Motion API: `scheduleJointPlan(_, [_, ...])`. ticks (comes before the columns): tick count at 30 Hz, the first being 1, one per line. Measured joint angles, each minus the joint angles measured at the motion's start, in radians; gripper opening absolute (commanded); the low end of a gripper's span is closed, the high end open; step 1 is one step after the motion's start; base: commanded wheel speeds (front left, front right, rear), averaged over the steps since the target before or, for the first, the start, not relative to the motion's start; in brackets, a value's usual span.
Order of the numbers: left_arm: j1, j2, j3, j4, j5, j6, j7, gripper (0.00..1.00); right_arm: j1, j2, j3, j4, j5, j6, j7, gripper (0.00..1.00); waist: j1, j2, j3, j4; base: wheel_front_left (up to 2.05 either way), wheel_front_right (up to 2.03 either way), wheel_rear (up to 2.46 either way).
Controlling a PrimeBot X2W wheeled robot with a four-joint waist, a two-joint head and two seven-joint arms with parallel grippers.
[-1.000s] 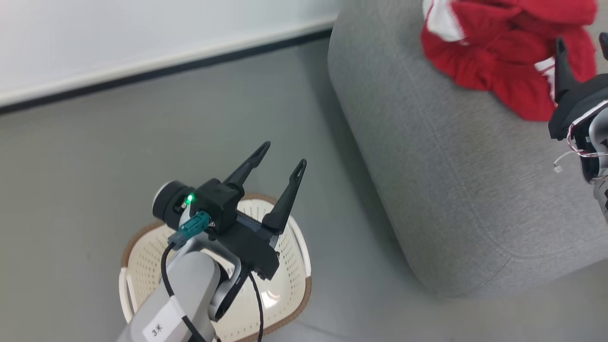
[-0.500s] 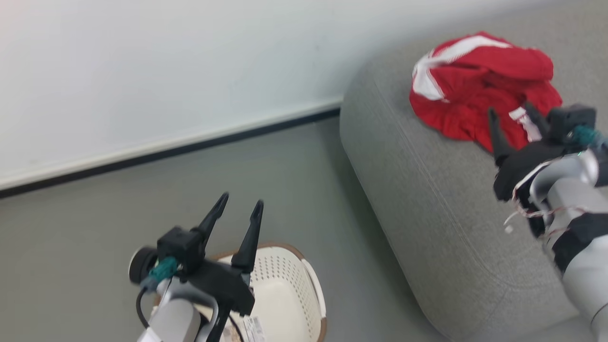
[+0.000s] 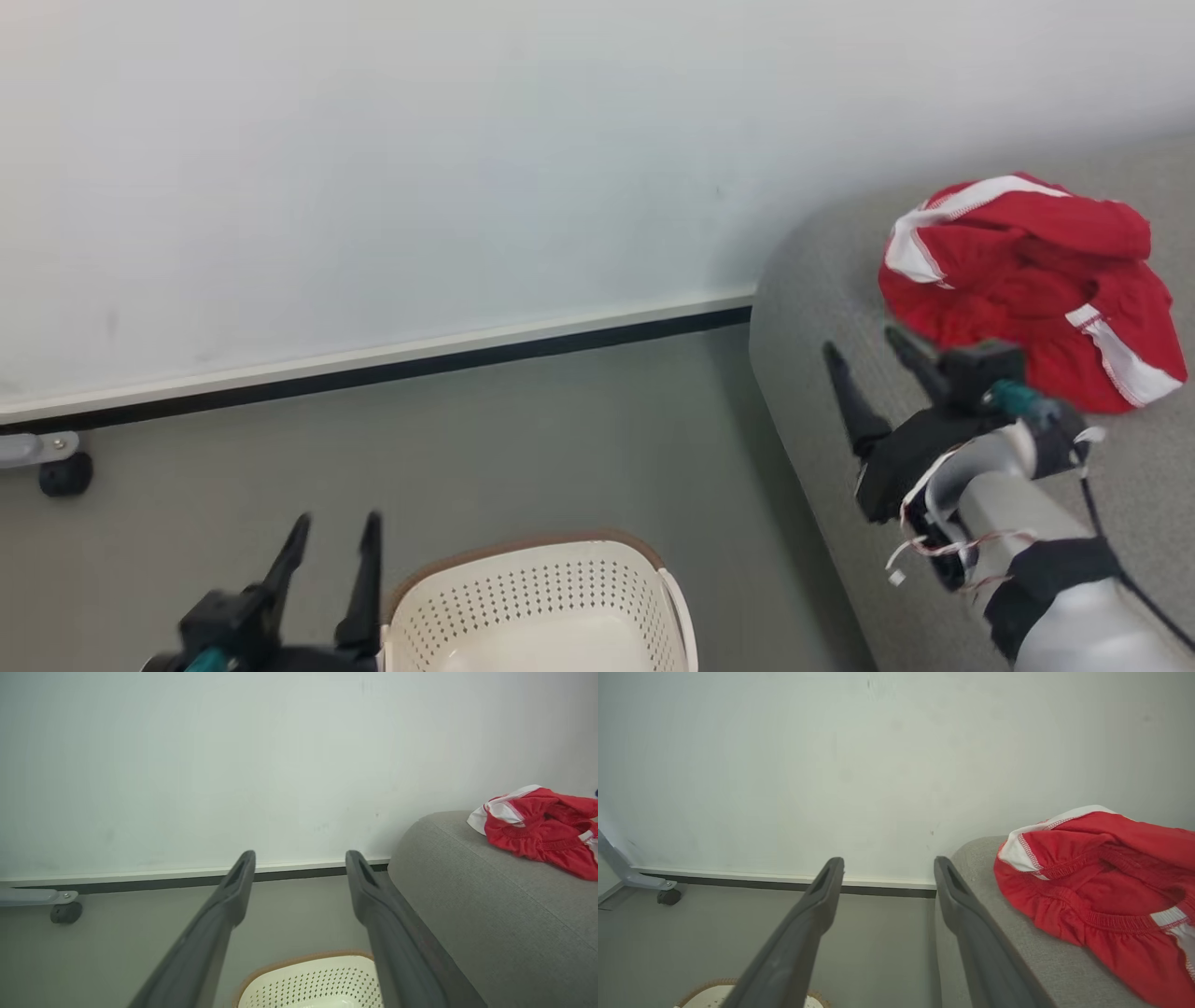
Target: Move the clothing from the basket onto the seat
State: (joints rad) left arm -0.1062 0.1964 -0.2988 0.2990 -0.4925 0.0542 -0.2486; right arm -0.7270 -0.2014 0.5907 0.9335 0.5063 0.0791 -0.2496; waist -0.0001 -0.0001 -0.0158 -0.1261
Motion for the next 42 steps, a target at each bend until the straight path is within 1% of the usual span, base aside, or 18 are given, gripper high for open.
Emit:
scheduleJointPlan(2, [0.049, 0.021, 0.027, -0.022, -0.003, 0.014, 0.000, 1.00, 0.029, 0.014, 0.003, -0.029, -0.007, -0.001, 0.000, 1.00, -0.0001, 0.0000, -0.012, 0.009, 0.00, 0.00, 0.00])
scheduleJointPlan(8, [0.152, 0.054, 0.104, -0.088, -0.007, 0.037, -0.001, 1.00, 0.136, 0.012, -0.018, -0.124, -0.007, -0.034, 0.000, 1.00, 0.0000, 0.0000, -0.026, 0.031, 0.00, 0.00, 0.00])
scheduleJointPlan(15, [0.256, 0.056, 0.173, -0.164, -0.006, 0.054, -0.001, 1.00, 0.279, 0.011, -0.046, -0.258, -0.010, -0.084, 0.000, 1.00, 0.0001, 0.0002, -0.032, 0.046, 0.00, 0.00, 0.00])
scheduleJointPlan(22, [0.329, 0.031, 0.211, -0.244, 0.012, 0.061, -0.001, 1.00, 0.400, 0.007, -0.062, -0.417, -0.041, -0.141, 0.000, 1.00, 0.0001, 0.0002, -0.034, 0.046, 0.00, 0.00, 0.00])
scheduleJointPlan(24, [0.345, 0.022, 0.221, -0.259, 0.022, 0.062, -0.001, 1.00, 0.437, 0.007, -0.062, -0.462, -0.054, -0.144, 0.000, 1.00, 0.0001, 0.0002, -0.034, 0.046, 0.00, 0.00, 0.00])
scheduleJointPlan(30, [0.403, 0.003, 0.252, -0.312, 0.056, 0.069, -0.001, 1.00, 0.526, 0.005, -0.073, -0.603, -0.081, -0.173, 0.000, 1.00, 0.0001, 0.0002, -0.028, 0.045, 0.00, 0.00, 0.00])
scheduleJointPlan(33, [0.410, -0.006, 0.269, -0.325, 0.064, 0.069, -0.001, 1.00, 0.559, 0.002, -0.088, -0.663, -0.092, -0.181, 0.000, 1.00, 0.0001, 0.0002, -0.024, 0.043, 0.00, 0.00, 0.00])
scheduleJointPlan(37, [0.422, -0.012, 0.294, -0.342, 0.072, 0.069, -0.001, 1.00, 0.598, 0.000, -0.110, -0.714, -0.107, -0.187, -0.003, 1.00, 0.0001, 0.0001, -0.018, 0.040, 0.00, 0.00, 0.00])
scheduleJointPlan(38, [0.422, -0.014, 0.296, -0.345, 0.073, 0.069, -0.001, 1.00, 0.606, -0.002, -0.116, -0.724, -0.112, -0.193, -0.003, 1.00, 0.0001, 0.0002, -0.016, 0.040, 0.00, 0.00, 0.00])
scheduleJointPlan(42, [0.422, -0.026, 0.308, -0.358, 0.084, 0.069, -0.001, 1.00, 0.624, -0.009, -0.139, -0.761, -0.123, -0.195, -0.004, 1.00, 0.0001, 0.0002, -0.011, 0.038, 0.00, 0.00, 0.00])
